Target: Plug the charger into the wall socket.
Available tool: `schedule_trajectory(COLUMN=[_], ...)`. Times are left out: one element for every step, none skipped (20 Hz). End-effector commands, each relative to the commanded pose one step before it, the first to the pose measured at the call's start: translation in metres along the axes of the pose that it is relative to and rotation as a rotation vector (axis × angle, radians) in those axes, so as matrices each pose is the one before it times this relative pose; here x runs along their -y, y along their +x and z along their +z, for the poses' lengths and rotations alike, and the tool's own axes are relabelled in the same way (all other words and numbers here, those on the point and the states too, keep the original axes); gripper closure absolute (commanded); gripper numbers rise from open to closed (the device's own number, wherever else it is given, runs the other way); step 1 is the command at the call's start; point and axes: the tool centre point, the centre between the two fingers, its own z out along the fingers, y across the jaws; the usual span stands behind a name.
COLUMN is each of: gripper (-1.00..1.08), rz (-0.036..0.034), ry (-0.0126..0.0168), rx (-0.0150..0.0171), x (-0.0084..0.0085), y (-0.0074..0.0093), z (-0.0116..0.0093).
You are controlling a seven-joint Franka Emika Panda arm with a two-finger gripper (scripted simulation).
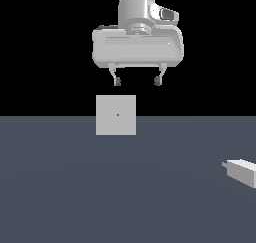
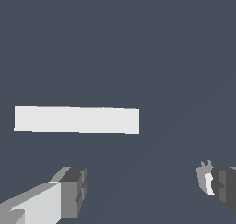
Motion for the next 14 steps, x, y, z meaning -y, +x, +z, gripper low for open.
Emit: schedule_trajectory(gripper=[-0.92,-0.92,-0.92,-0.92,-0.92,-0.92,-0.92,-0.92,-0.92,-0.92,-0.92,-0.92,-0.92,-0.92], rz=[0.00000,0.00000,-0.00059,-0.00118,-0.00118,-0.00167,-0.00212,-0.00250,-0.00288,-0.00333,-0.00382,-0.00421,-0.00460,-0.00500], ry=[0.00000,0.00000,0.00003,0.00009,0.00009,0.00013,0.00016,0.00019,0.00022,0.00025,0.00028,0.00031,0.00033,0.00036], rx=[0.00000,0.00000,-0.00036,-0.00071,-0.00072,-0.00101,-0.00129,-0.00152,-0.00175,-0.00203,-0.00232,-0.00256,-0.00280,-0.00304], x=[-0.00001,-0.00026,-0.00043,-0.00060,-0.00114,-0.00139,-0.00168,-0.00203,-0.00241,-0.00276,-0.00310,-0.00347,-0.00381,-0.00413], y=[0.00000,-0.00011,-0.00039,-0.00067,-0.00090,-0.00117,-0.00145,-0.00173,-0.00203,-0.00233,-0.00263,-0.00292,-0.00319,-0.00345], z=[0.00000,0.00018,0.00031,0.00045,0.00081,0.00099,0.00120,0.00145,0.00172,0.00197,0.00221,0.00247,0.00272,0.00294])
